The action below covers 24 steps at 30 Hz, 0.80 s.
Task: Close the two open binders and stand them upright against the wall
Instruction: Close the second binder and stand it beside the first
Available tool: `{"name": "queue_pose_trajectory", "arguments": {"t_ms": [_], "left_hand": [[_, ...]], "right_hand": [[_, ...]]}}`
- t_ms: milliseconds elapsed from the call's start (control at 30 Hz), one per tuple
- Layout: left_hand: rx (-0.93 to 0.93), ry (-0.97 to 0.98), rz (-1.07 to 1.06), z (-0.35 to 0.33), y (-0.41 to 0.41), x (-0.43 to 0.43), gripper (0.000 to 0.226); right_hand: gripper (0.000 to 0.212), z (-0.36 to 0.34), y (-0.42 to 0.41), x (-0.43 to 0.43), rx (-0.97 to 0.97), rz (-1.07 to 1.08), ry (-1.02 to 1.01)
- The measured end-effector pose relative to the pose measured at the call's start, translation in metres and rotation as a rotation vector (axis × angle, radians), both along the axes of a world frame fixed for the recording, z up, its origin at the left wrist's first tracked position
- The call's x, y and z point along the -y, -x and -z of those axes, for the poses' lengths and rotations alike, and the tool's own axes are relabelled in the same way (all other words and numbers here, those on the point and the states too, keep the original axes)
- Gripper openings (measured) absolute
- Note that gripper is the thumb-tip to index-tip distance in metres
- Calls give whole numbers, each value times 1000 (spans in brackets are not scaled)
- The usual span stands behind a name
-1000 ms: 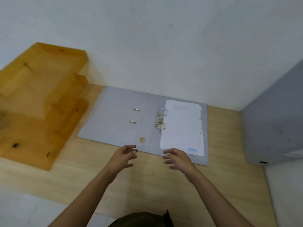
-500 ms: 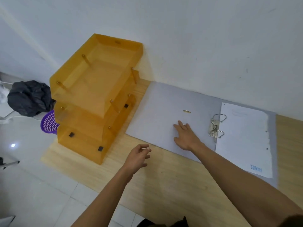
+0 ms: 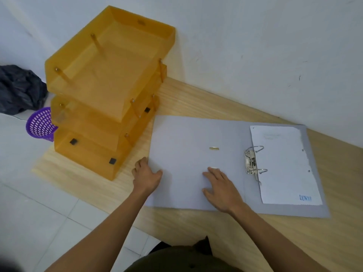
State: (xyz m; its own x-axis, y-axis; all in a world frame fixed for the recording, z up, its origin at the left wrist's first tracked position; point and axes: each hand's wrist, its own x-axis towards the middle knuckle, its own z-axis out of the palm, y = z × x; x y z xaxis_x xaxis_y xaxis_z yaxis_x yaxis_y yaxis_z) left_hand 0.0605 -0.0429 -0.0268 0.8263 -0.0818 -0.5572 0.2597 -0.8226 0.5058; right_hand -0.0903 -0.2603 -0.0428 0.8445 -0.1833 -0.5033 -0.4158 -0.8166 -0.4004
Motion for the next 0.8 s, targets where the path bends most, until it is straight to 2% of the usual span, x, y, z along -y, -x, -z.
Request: {"name": "queue_pose_trajectory", "arguments": {"t_ms": [100, 233, 367, 533, 700, 800], "left_hand": [[-32, 38, -25, 10, 11, -6, 82], [-132, 244, -106, 7, 20, -16, 71], [-23, 396, -8, -20, 20, -20, 64], [92, 508, 129, -67, 7, -18, 61], [126, 575, 221, -113, -7, -15, 50], [61, 685, 236, -131, -5, 0, 40]], "right_hand": [[64, -5, 0, -9, 22, 37, -74], [66, -10, -13, -30, -30, 186, -289], [65, -22, -26, -45, -4, 338, -356], [73, -47, -35, -52, 40, 434, -542], [76, -73, -44, -61, 126, 449, -684], [75, -96, -52, -62, 218, 408, -707]]}}
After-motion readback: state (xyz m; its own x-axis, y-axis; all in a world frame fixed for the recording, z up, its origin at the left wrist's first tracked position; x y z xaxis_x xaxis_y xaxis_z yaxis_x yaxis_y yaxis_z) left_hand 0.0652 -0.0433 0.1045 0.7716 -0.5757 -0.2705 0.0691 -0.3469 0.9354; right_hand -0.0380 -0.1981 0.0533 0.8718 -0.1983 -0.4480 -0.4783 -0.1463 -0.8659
